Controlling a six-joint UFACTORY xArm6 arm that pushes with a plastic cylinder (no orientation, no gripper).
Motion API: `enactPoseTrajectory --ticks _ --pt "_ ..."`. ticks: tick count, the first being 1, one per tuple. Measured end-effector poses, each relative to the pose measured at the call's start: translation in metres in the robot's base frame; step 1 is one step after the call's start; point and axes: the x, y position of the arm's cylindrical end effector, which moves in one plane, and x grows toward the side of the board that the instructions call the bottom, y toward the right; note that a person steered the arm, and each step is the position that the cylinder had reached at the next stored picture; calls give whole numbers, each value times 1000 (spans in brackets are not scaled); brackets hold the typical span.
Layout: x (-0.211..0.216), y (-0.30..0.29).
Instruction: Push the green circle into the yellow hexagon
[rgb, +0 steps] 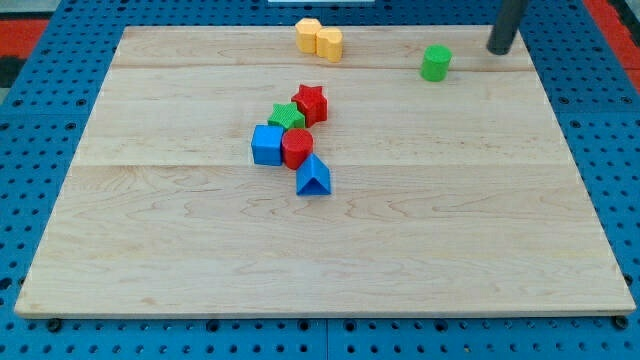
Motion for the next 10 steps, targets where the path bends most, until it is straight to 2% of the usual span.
enactPoseTrajectory --ticks 1,2,3,5,6,7,8,9,10 --pt "6 -60" --pt "29 -75" --pt "41 -72" --pt "33 -65" --pt "49 -45" --pt "65 -69" --pt "35 -93" --pt "38 -129" --pt "50 -134"
